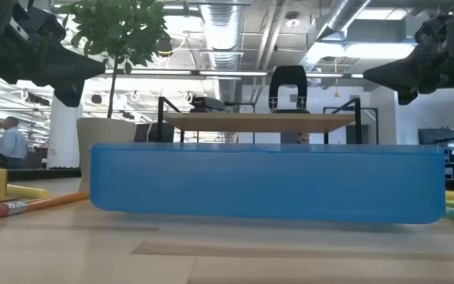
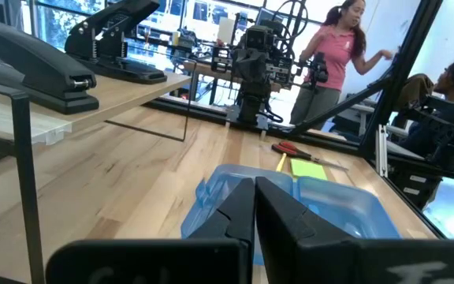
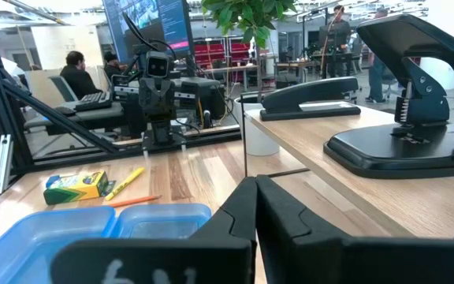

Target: Pack school essentials

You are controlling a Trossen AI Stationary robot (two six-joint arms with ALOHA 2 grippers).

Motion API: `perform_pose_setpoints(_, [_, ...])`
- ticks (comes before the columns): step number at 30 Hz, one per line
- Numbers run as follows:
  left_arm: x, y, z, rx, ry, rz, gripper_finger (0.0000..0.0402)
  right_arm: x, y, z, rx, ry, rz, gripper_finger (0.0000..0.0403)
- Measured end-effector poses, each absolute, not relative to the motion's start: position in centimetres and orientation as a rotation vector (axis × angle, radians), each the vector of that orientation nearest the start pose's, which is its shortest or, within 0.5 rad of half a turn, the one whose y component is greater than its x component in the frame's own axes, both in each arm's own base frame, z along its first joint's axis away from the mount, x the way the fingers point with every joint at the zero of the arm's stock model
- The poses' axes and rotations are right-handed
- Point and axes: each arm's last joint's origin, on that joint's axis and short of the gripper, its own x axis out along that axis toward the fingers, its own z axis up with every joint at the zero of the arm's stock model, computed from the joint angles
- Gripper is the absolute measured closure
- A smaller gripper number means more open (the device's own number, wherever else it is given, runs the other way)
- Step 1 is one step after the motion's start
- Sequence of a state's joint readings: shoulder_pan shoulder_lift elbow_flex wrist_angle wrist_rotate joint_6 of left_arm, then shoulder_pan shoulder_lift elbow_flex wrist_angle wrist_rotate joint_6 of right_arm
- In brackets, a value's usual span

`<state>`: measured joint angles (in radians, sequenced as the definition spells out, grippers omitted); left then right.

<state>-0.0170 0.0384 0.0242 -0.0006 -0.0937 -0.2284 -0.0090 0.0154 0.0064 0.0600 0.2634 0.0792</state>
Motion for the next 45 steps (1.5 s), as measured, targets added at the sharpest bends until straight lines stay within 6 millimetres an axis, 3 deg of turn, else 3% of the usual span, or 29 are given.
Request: perform_pose_setpoints(45, [9.86, 0.10, 16.87, -0.230, 0.006, 0.078, 0.0401, 9.71, -0.84, 17.02, 0.085, -0.061, -0.270, 0.0376])
